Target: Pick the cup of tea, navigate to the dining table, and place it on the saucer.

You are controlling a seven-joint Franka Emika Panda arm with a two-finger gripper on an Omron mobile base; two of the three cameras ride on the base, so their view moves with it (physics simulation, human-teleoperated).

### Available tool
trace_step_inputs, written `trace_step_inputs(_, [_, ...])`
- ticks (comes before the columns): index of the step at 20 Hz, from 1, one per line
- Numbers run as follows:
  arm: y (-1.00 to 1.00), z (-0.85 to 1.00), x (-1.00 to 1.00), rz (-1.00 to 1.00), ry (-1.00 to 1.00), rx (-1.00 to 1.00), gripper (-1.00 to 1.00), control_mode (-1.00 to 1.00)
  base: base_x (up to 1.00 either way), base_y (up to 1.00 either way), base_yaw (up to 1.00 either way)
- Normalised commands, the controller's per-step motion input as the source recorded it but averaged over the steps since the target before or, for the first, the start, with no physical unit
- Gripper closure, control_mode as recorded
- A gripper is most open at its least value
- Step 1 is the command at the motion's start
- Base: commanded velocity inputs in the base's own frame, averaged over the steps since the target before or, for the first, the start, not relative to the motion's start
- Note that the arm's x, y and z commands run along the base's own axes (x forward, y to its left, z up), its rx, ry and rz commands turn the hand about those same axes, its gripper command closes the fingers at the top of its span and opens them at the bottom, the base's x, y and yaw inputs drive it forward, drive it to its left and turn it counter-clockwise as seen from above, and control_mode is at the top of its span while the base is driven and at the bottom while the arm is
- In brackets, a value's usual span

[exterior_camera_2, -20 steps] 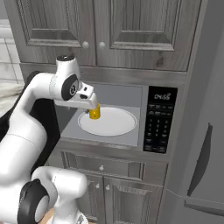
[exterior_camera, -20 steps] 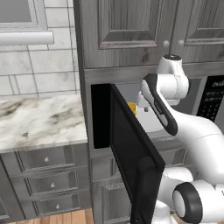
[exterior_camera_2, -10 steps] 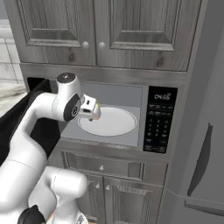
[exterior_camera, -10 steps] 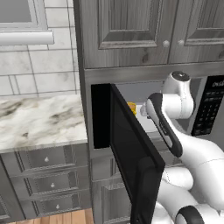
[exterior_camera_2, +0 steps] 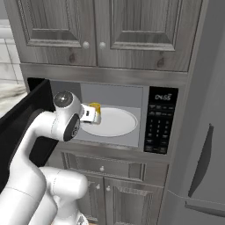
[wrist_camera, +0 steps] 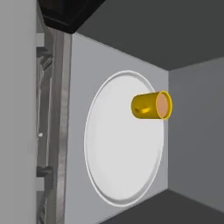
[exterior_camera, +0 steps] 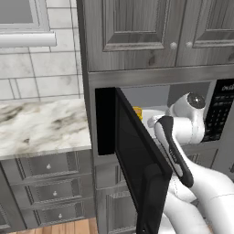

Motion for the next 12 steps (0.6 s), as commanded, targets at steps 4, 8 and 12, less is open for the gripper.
trace_step_inputs(4, [0.0,0.0,0.0,0.05,-0.21,0.02,-1.0,-1.0,0.0,0.0,0.0])
trace_step_inputs(8, [0.0,0.0,0.0,0.03,-0.17,0.0,-1.0,-1.0,0.0,0.0,0.0])
trace_step_inputs(12, [0.03,0.0,0.03,0.0,-0.04,0.0,-1.0,-1.0,0.0,0.0,0.0])
